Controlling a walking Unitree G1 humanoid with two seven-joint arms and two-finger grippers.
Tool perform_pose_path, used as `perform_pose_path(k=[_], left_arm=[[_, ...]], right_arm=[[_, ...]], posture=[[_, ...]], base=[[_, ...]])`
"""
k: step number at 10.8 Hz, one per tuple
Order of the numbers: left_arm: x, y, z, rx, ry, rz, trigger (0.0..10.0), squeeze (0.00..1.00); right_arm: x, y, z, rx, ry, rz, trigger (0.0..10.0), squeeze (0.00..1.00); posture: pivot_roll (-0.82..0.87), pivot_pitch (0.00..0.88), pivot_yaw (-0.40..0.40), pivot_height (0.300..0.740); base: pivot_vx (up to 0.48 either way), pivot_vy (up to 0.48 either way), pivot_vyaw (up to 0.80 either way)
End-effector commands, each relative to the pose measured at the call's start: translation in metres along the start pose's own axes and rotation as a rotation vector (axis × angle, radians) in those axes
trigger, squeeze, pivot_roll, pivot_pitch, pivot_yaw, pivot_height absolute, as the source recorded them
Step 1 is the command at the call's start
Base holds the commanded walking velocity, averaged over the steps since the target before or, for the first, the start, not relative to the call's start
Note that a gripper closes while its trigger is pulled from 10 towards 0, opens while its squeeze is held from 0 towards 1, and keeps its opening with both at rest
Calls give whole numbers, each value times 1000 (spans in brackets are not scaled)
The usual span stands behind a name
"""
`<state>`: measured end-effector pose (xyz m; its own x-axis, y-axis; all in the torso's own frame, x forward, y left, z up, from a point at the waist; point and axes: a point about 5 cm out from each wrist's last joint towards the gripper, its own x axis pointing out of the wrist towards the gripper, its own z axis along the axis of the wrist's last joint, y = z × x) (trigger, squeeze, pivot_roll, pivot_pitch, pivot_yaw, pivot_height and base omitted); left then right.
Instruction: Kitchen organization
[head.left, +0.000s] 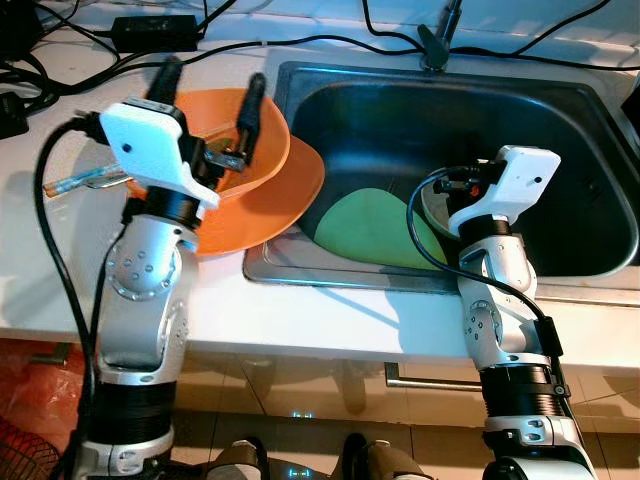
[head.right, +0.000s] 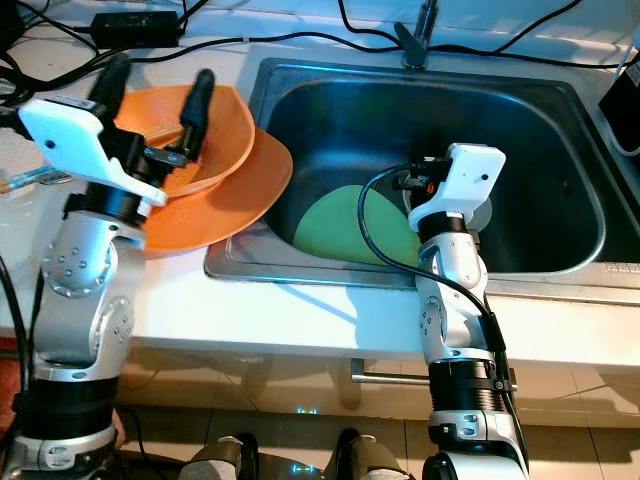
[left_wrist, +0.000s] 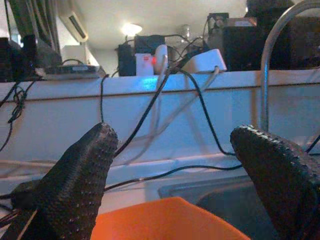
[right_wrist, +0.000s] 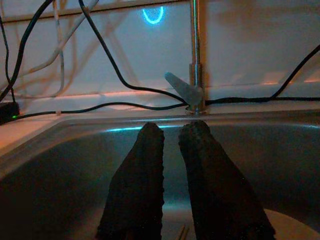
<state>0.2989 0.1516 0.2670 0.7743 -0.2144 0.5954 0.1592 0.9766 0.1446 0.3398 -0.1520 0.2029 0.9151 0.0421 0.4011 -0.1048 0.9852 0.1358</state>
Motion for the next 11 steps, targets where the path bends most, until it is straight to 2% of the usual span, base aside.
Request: perform_pose_path(k=[1, 11], left_arm=[[0, 1, 0, 15, -8, 14, 10000, 0], [1, -1, 0, 27, -19, 15, 10000, 0]], right_arm=[[-3, -5, -1, 11, -5, -27, 10000, 0], [-3, -6, 0, 9, -15, -29, 10000, 0]], posture=[[59, 201, -7, 740], [49, 180, 1, 740]], base=[[0, 0, 0], [0, 0, 0]])
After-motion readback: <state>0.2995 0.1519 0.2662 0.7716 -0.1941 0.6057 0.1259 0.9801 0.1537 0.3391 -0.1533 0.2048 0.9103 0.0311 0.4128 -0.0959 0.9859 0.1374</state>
